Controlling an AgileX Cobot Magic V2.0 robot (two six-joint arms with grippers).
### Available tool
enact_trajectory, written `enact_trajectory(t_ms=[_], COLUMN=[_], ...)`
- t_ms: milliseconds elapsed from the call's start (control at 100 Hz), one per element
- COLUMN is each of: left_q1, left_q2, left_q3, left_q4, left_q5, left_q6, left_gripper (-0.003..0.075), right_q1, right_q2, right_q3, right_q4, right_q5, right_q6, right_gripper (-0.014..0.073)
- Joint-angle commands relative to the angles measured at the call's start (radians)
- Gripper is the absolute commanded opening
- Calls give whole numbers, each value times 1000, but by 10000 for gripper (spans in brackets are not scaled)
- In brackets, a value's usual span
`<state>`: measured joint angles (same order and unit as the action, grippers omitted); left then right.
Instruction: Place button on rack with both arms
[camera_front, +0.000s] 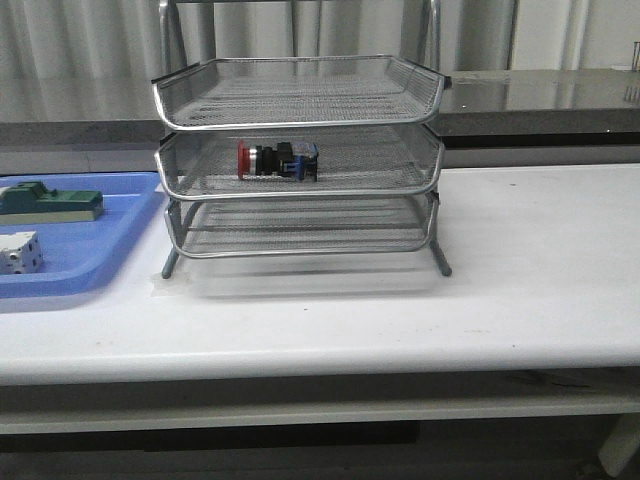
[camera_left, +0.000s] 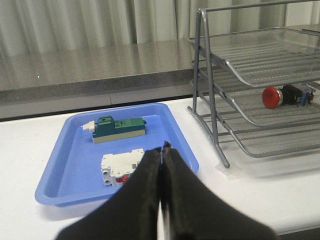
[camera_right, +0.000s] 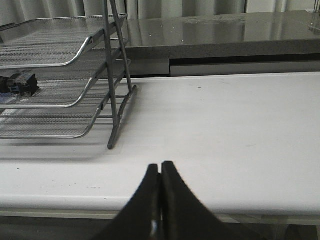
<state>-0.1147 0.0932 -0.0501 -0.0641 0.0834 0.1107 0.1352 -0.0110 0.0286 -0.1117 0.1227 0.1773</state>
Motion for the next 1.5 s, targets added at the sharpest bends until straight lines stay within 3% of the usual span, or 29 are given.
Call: enact_trajectory(t_ms=[0, 210, 570, 1490], left_q1=[6, 9, 136, 137], left_q2=[-26, -83, -130, -130], left_q3=[11, 73, 102, 102], left_q4=[-1, 21, 38, 44], left_q5=[-98, -104, -112, -114], left_q6=[-40, -93, -163, -163], left_gripper=[-21, -21, -21, -21], right_q1=[-7, -7, -7, -7], right_q2=[-17, -17, -17, -17], right_q3=[-19, -19, -19, -20], right_q4=[-1, -1, -1, -1], right_q5=[-86, -86, -86, -85], right_q6=[-10, -10, -10, -10], right_gripper=[-67, -67, -67, -67])
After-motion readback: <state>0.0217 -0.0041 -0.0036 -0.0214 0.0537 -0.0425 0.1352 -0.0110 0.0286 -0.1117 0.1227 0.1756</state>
